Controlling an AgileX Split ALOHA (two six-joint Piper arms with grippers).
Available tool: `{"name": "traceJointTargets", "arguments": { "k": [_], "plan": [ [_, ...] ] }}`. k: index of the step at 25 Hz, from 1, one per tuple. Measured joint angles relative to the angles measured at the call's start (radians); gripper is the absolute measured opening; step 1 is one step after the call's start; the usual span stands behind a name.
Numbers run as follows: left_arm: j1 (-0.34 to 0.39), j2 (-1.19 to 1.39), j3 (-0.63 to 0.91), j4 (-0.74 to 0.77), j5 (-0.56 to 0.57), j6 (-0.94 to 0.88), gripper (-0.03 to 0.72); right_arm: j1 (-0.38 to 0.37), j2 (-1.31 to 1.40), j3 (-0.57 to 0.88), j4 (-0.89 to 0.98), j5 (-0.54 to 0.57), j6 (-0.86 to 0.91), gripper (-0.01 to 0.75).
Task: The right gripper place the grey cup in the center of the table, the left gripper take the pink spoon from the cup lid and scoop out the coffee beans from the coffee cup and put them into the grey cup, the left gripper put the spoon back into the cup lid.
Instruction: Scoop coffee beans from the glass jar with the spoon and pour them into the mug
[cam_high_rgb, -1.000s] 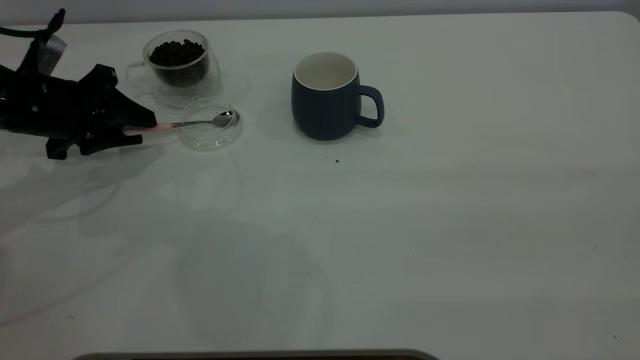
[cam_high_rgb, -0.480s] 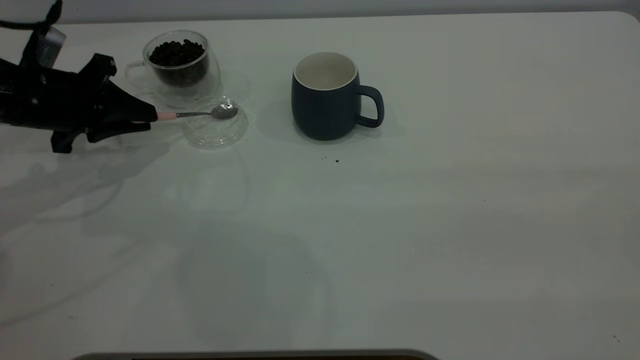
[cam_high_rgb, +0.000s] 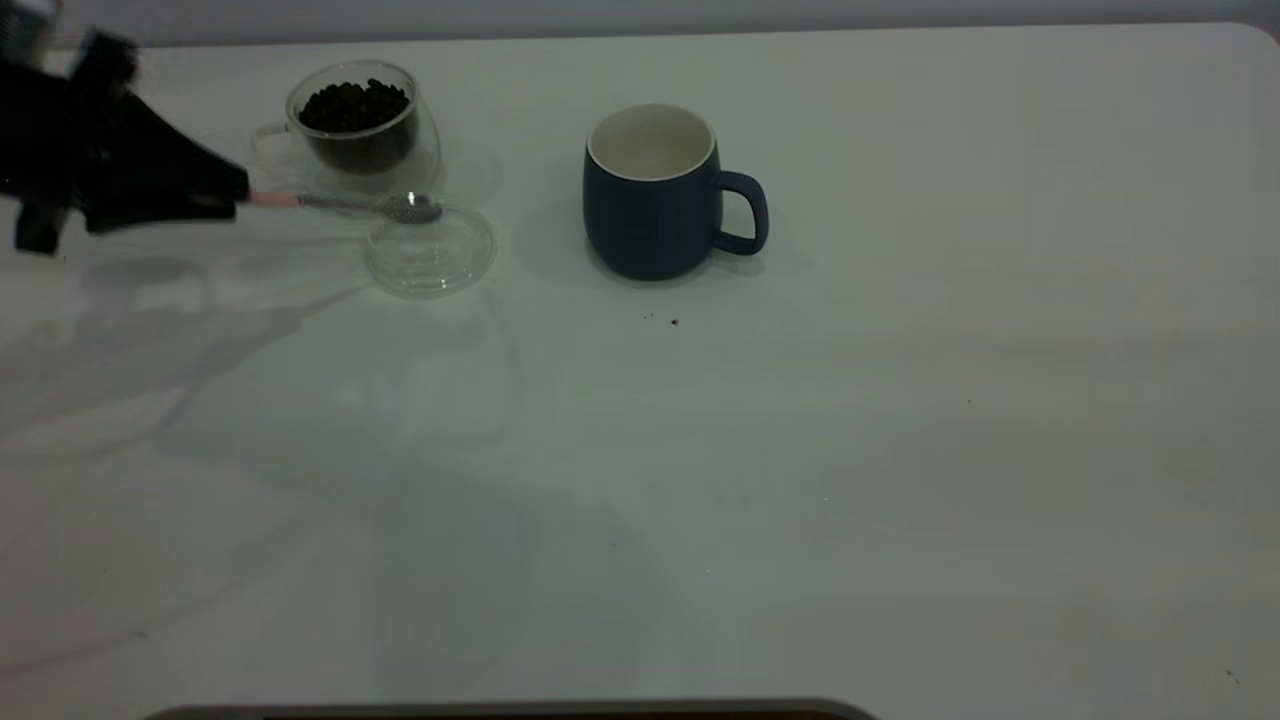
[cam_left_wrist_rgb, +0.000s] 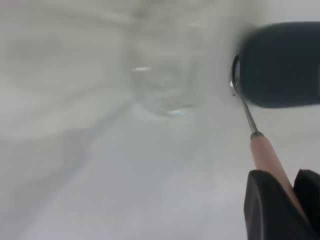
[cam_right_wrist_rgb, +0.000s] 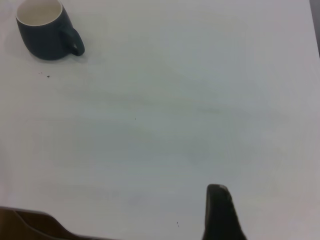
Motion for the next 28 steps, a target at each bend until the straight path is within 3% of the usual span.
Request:
{"name": "traceJointTargets", "arguments": {
  "k": [3,6,17,28],
  "plan": [
    [0.009,-0.069,-0.009,0.012,0.078,-0.008,0.128,0.000,0.000,0.000,0.000,0.000,0.000,0.502],
    [0.013,-0.129,-0.051,0.014,0.088,-0.009,0.128,0.000,0.000,0.000,0.000,0.000,0.000,0.502],
    [0.026,-0.119,-0.140,0.018,-0.148,0.013,0.128,0.000,-0.001,0.000,0.000,0.000,0.000,0.502],
    [0.026,0.046,-0.140,-0.247,-0.157,0.273,0.127,0.000,-0.001,0.000,0.000,0.000,0.000,0.502]
  ]
}}
